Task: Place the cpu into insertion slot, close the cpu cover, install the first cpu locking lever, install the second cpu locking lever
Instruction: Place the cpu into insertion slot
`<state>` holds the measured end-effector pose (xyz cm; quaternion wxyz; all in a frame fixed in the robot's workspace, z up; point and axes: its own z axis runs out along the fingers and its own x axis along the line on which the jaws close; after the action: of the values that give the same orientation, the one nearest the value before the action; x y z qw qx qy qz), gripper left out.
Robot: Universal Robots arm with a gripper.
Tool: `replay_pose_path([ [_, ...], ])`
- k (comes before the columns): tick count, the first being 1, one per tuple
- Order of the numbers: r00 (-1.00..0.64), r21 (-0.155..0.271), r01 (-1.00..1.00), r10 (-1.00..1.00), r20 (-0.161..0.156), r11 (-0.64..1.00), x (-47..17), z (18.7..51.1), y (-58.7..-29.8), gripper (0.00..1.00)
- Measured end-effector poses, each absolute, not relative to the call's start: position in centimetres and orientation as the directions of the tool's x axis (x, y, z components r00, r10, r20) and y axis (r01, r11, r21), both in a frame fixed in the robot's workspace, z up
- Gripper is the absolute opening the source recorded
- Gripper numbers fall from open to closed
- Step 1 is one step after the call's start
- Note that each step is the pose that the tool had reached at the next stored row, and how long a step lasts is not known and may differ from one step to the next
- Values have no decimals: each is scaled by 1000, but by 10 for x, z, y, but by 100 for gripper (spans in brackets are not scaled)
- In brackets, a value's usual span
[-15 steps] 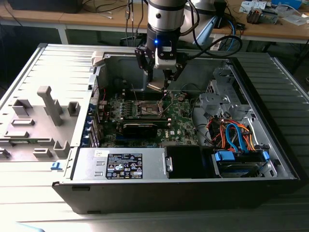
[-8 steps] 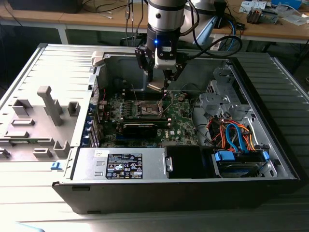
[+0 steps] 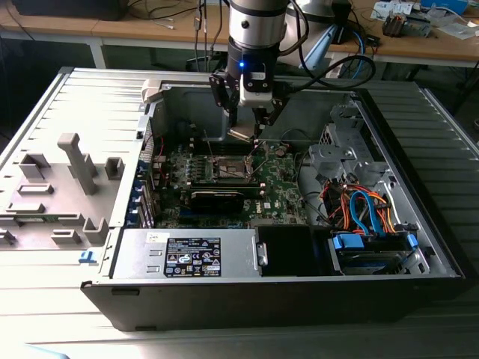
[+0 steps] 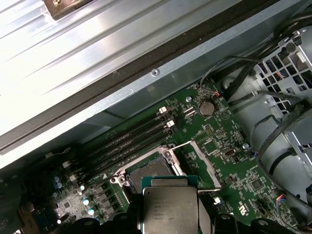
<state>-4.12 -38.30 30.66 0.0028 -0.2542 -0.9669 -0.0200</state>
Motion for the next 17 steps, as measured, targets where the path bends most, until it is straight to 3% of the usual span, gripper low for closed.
replay_pose_path([
  [17, -865, 37, 502, 502, 16, 864, -41, 306, -383, 55],
])
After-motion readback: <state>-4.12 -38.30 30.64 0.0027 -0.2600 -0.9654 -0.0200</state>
